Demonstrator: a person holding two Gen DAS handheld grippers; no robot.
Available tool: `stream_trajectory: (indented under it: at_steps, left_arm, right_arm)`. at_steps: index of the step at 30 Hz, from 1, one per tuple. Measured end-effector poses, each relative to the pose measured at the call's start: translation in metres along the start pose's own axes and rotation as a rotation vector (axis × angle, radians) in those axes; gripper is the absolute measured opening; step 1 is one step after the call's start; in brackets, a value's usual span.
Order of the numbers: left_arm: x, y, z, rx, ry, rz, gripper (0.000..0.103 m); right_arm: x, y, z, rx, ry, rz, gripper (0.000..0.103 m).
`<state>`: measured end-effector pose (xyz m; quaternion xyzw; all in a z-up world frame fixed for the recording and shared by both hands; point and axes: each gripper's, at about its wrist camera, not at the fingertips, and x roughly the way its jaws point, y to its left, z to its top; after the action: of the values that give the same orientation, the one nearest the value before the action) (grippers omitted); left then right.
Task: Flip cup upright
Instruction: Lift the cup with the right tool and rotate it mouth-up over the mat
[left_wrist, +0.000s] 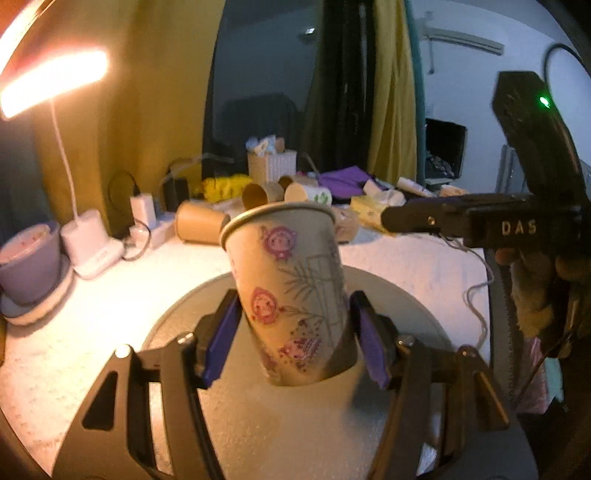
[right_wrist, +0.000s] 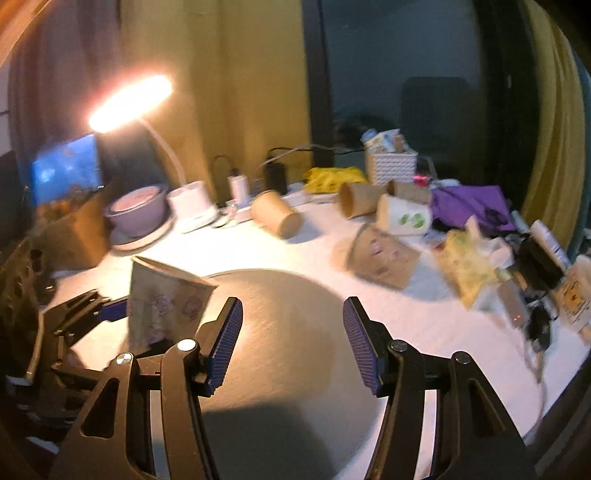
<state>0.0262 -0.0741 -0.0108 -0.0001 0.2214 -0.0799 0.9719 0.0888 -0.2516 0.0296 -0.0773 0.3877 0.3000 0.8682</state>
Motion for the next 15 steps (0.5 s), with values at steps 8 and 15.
stream_trajectory:
  at_steps: [8,15]
  left_arm:
    - [-0.031,-0.022,-0.006,0.112,-0.145,-0.004,0.062]
    - [-0.05,-0.045,-0.013,0.214,-0.239,0.029,0.062]
  right_arm:
    - [-0.026,0.036,-0.007,-0.02,-0.034,0.169,0.075]
    - [-0.036,0.035,-0.002,0.07,-0.029,0.355,0.076]
